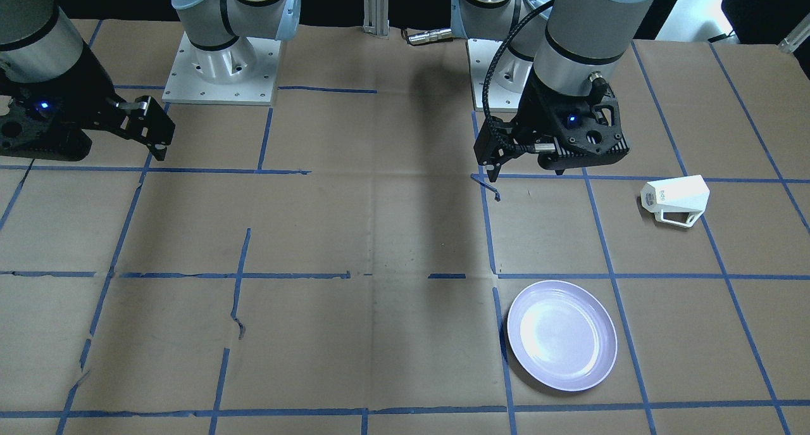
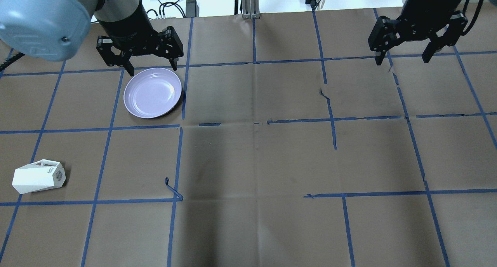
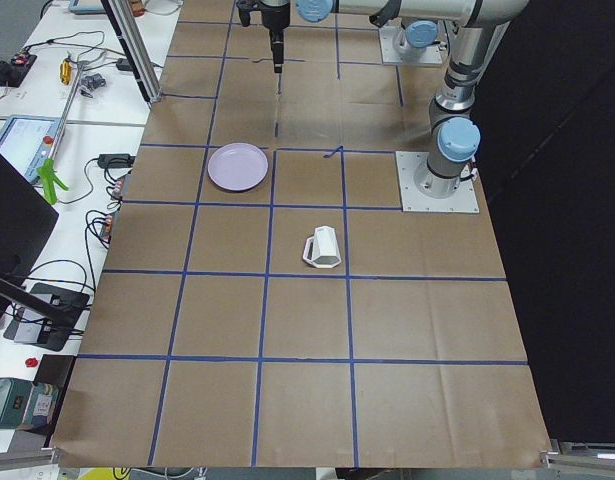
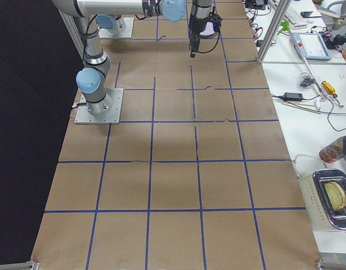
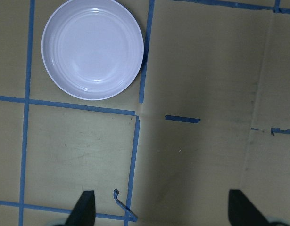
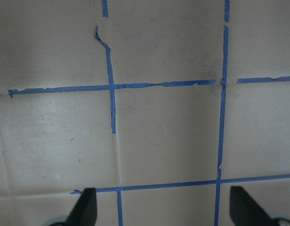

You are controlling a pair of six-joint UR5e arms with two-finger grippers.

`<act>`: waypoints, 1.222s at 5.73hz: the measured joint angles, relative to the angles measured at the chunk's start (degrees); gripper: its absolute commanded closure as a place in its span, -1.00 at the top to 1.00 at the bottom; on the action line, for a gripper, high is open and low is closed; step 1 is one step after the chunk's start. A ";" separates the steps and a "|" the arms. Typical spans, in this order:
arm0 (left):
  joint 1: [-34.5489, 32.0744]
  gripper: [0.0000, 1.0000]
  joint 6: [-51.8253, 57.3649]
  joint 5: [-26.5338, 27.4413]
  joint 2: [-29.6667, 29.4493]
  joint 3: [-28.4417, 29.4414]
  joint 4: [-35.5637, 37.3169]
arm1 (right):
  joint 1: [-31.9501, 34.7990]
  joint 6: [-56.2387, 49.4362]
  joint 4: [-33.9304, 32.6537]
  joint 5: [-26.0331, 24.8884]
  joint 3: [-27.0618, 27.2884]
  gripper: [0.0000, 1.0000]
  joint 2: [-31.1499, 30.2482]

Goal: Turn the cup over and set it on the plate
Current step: 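Move the left gripper away from the plate toward the white mug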

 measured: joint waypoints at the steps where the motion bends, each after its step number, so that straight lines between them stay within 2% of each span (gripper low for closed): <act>1: 0.05 0.97 0.03 -0.12 0.00 0.04 0.02 | 0.00 0.00 0.02 0.00 0.00 1.00 0.00; 4: 3.51 0.97 4.57 -0.21 2.94 -1.16 -1.75 | 0.00 0.00 -0.06 0.00 0.00 1.00 0.00; 6: 13.05 0.97 16.17 0.04 7.38 -1.56 -8.05 | 0.00 0.00 -0.06 0.00 0.00 1.00 0.00; 7: 20.79 0.97 25.60 0.22 9.17 -1.59 -10.82 | 0.00 0.00 -0.03 0.00 0.00 1.00 0.00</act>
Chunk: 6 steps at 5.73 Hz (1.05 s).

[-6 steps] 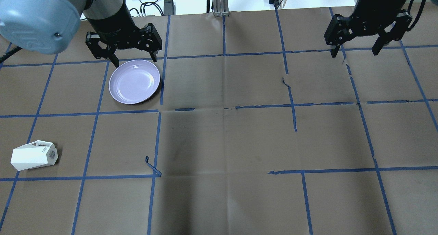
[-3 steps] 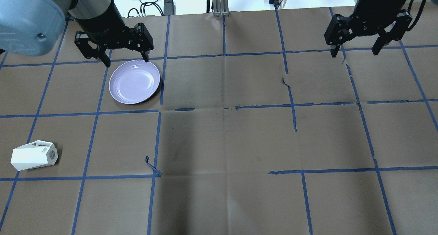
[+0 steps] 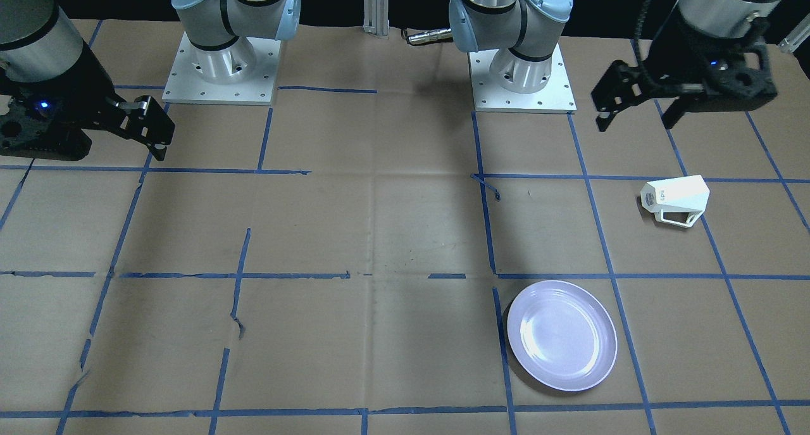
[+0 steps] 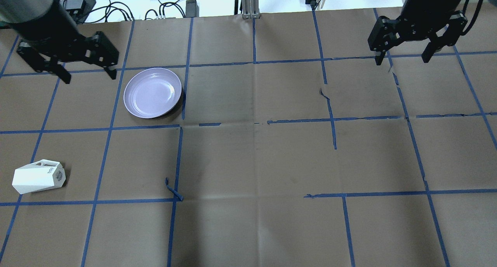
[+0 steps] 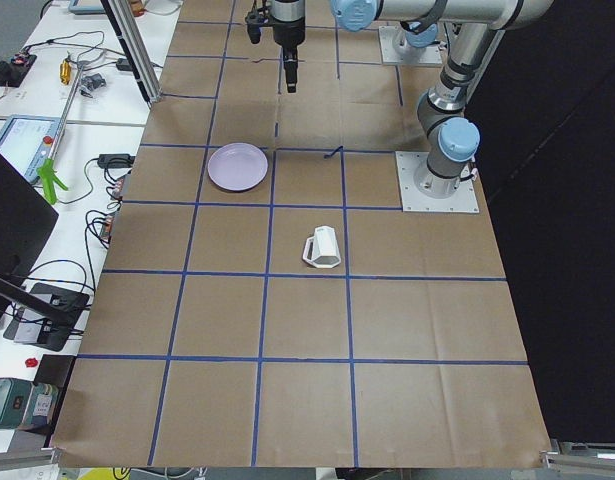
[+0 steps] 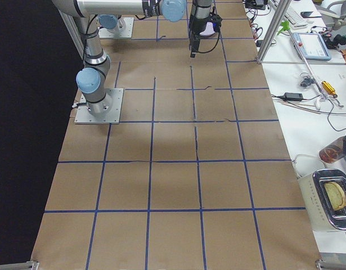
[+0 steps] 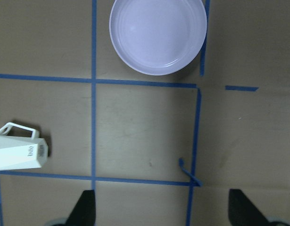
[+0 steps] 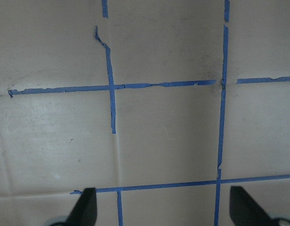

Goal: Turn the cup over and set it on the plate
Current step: 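Move the left gripper away from the plate toward the white mug, then lower the left gripper onto the sideways white mug and grasp it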

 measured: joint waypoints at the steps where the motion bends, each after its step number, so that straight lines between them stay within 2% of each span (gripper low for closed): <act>1: 8.69 0.97 10.91 0.09 0.80 -0.05 -1.29 | 0.00 0.00 0.04 0.00 0.00 1.00 0.00; 3: 28.61 0.97 36.52 -0.04 -1.15 -0.04 -0.54 | 0.00 0.00 0.03 0.00 0.00 1.00 -0.01; 4: 36.21 0.97 47.13 -0.06 -3.77 0.06 2.20 | 0.00 0.00 -0.01 0.00 0.00 1.00 -0.01; 6: 44.70 0.97 58.80 -0.17 -9.83 0.18 8.49 | 0.00 0.00 0.04 0.00 0.00 1.00 -0.01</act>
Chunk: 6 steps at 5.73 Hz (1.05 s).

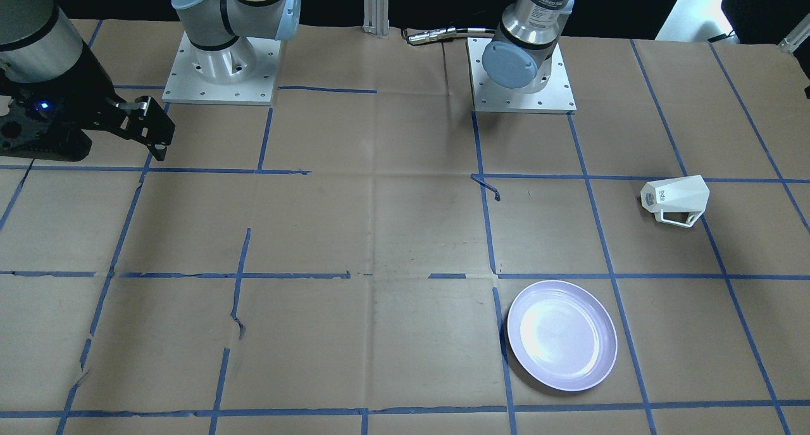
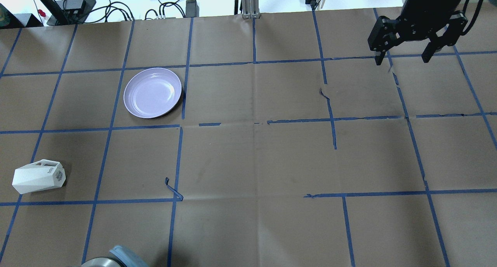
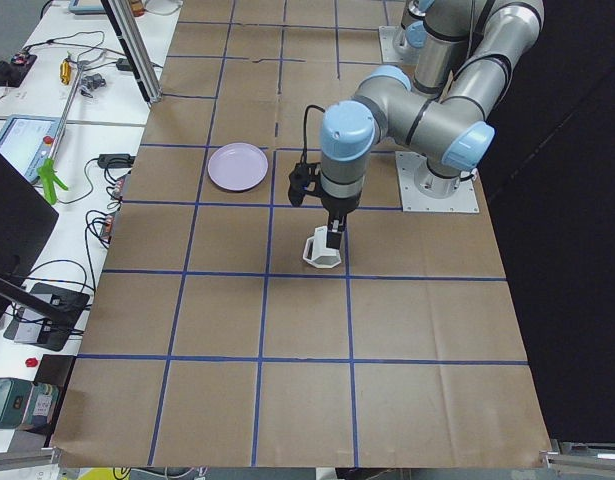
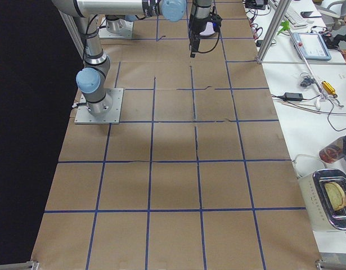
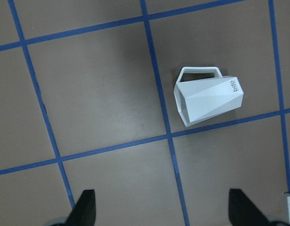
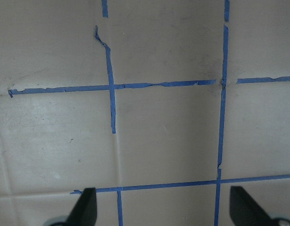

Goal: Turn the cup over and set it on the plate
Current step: 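Lower the left gripper onto the sideways white mug and grasp it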

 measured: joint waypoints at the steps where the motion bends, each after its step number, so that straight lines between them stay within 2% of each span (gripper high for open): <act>1: 1.17 0.97 1.32 -0.31 -1.53 -0.08 0.54 | 0.00 0.00 0.01 0.00 0.00 1.00 0.00; 3: 2.13 0.97 1.76 -4.99 -4.36 -0.18 -4.16 | 0.00 0.00 0.02 0.00 0.00 1.00 0.00; 6: 5.64 0.97 4.32 -16.96 -15.01 -0.01 -14.09 | 0.00 0.00 -0.01 0.00 0.00 1.00 0.00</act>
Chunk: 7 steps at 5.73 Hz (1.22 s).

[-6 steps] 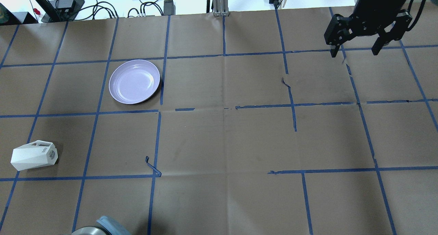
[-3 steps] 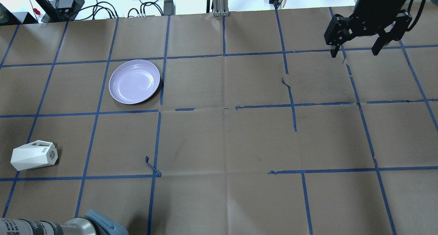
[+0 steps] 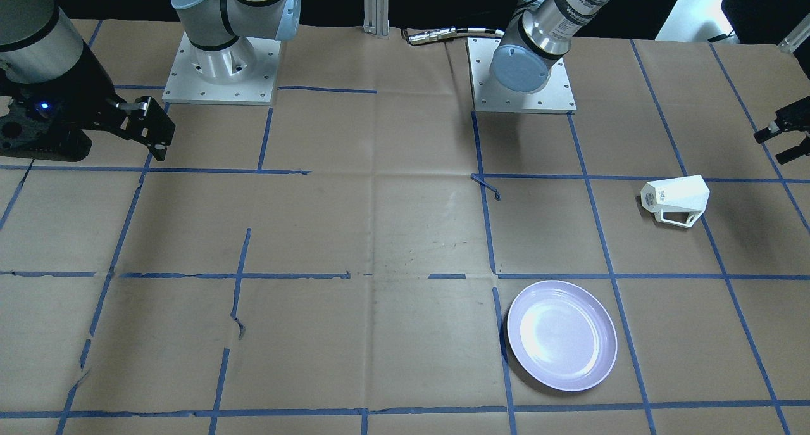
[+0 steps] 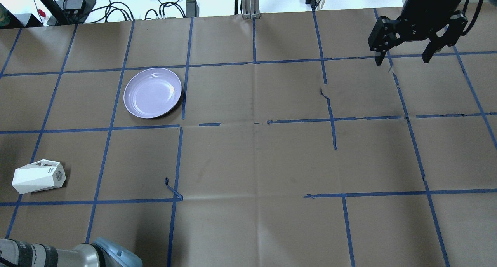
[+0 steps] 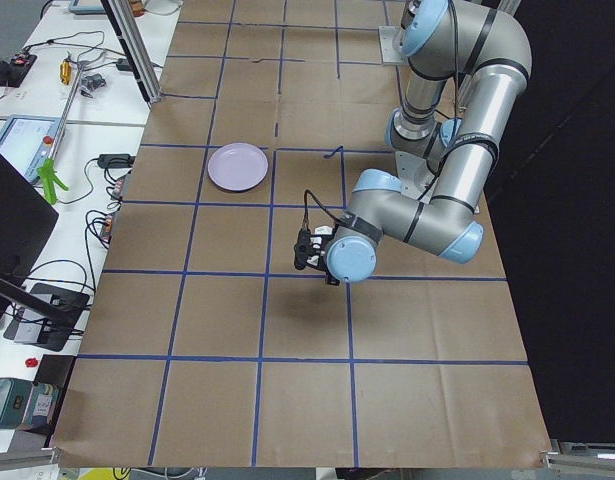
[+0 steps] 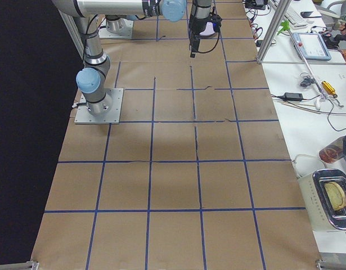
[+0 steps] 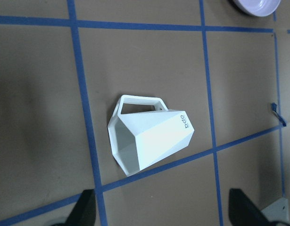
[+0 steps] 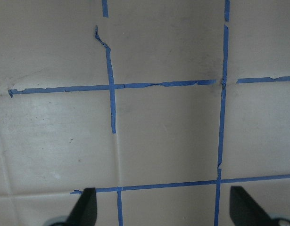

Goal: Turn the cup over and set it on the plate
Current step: 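Lower the left gripper onto the sideways white mug and grasp it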

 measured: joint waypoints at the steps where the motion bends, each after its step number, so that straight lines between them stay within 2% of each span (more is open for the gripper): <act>1: 1.43 0.96 2.79 -3.22 -4.46 0.14 -3.38 | 0.00 0.00 -0.03 0.00 0.00 1.00 0.00; 5: 2.91 0.93 10.80 -9.89 -17.36 0.24 -13.85 | 0.00 0.00 -0.04 0.00 0.00 1.00 0.00; 6: 2.94 0.72 11.18 -10.99 -18.98 0.25 -16.80 | 0.00 0.00 -0.02 0.00 0.00 1.00 0.00; 7: 2.96 -0.39 11.37 -11.91 -19.95 0.29 -18.74 | 0.00 0.00 0.02 0.00 0.00 1.00 0.00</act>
